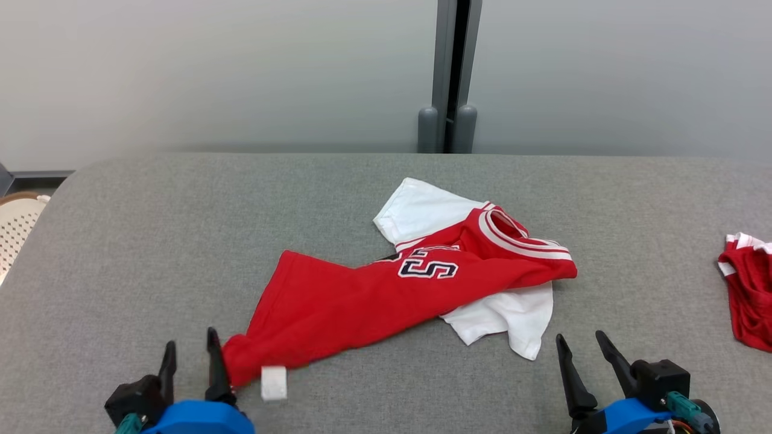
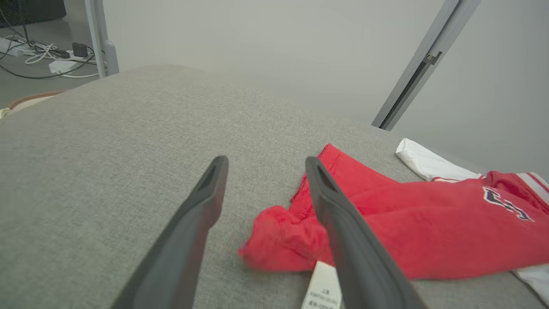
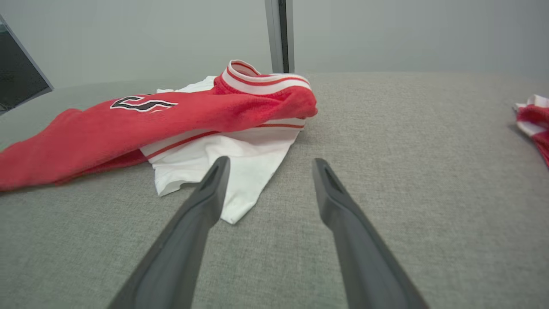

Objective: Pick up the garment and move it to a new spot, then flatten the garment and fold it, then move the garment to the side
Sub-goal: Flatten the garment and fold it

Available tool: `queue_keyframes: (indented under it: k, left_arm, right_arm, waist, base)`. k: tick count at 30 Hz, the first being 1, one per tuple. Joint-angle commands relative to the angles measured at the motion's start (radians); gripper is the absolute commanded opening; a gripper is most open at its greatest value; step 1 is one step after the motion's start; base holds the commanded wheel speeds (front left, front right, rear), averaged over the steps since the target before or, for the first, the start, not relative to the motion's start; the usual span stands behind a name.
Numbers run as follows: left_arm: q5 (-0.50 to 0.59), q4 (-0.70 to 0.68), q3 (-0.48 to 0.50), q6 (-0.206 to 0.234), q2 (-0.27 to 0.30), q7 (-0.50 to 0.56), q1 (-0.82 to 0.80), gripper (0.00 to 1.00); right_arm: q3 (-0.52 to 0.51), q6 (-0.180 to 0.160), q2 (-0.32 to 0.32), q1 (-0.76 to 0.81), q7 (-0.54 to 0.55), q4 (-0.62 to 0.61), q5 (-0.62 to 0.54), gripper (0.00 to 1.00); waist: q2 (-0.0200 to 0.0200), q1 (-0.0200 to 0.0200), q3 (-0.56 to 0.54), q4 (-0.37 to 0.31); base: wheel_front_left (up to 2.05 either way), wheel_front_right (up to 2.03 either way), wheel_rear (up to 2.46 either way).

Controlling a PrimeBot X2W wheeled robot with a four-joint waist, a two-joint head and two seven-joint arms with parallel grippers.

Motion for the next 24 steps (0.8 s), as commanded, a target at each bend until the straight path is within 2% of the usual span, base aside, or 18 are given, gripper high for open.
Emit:
queue_keyframes:
  k: [1,4,12,20,24]
  left_arm:
    - [0.013,-0.019,0.008,0.009,0.001,-0.004,0.008,1.00]
    - [0.049,-0.048,0.020,0.019,0.000,-0.004,0.037,1.00]
    - [0.145,-0.069,0.003,0.006,0.000,-0.004,0.060,1.00]
    - [0.148,-0.062,-0.008,0.010,0.000,-0.004,0.066,1.00]
    - [0.146,-0.053,-0.016,0.003,0.000,-0.004,0.063,1.00]
  right_arm:
    - [0.004,0.000,-0.002,0.013,-0.003,-0.004,0.008,1.00]
    - [0.015,0.000,-0.002,0.014,-0.003,-0.011,0.017,1.00]
    - [0.046,0.000,-0.002,0.018,-0.003,-0.012,0.047,1.00]
    - [0.052,0.000,-0.002,0.003,-0.003,-0.010,0.062,1.00]
    - [0.049,0.000,-0.002,-0.012,-0.003,0.034,0.080,1.00]
  waist:
    - [0.0000,0.0002,-0.006,-0.006]
    - [0.0000,0.0002,-0.015,-0.010]
    - [0.0000,0.0002,-0.024,-0.021]
    - [0.0000,0.0002,-0.019,-0.014]
    - [0.0000,0.0002,-0.006,0.001]
  base:
    - [0.00,0.00,0.00]
    - [0.00,0.00,0.00]
    - [0.00,0.00,0.00]
    - [0.00,0.00,0.00]
    - [0.00,0.00,0.00]
